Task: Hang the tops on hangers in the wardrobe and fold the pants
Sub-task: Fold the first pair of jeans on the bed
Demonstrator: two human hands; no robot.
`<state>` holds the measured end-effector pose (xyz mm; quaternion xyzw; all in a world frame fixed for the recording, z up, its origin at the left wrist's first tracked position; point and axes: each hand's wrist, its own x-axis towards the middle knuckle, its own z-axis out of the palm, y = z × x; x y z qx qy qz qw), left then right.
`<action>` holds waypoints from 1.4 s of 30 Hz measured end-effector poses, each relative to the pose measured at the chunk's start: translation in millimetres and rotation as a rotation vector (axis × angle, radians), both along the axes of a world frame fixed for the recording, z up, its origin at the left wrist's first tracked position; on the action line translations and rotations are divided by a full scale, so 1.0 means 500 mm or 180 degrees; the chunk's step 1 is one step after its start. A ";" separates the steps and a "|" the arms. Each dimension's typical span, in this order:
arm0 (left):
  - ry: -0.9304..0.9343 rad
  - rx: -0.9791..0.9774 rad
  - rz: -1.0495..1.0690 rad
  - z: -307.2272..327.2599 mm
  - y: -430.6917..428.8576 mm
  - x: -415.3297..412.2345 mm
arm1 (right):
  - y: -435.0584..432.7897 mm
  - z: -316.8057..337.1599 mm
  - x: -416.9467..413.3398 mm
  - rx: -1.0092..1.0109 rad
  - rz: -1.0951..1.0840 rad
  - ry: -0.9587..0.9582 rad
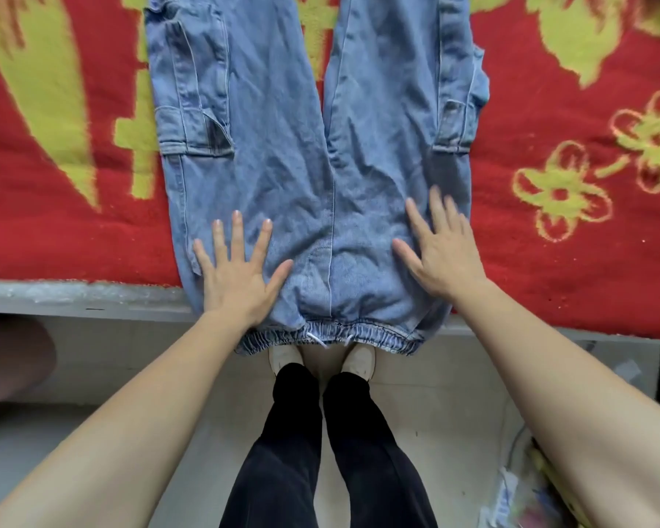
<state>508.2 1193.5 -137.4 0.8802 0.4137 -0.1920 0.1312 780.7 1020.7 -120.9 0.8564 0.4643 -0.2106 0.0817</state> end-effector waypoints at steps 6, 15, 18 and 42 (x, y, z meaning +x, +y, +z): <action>0.0635 -0.0220 -0.0056 -0.029 0.013 0.023 | 0.023 -0.008 0.027 -0.0705 0.0108 0.0212; -0.0372 -0.0121 -0.0618 0.064 -0.055 0.112 | 0.082 0.098 0.089 0.0722 0.0016 -0.0388; -0.0119 -0.0468 -0.0777 0.062 -0.088 0.151 | 0.108 0.080 0.143 0.0527 0.0171 -0.0477; 0.0143 -0.0563 0.0319 0.067 -0.338 0.440 | 0.129 0.041 0.348 0.0901 -0.3204 0.3546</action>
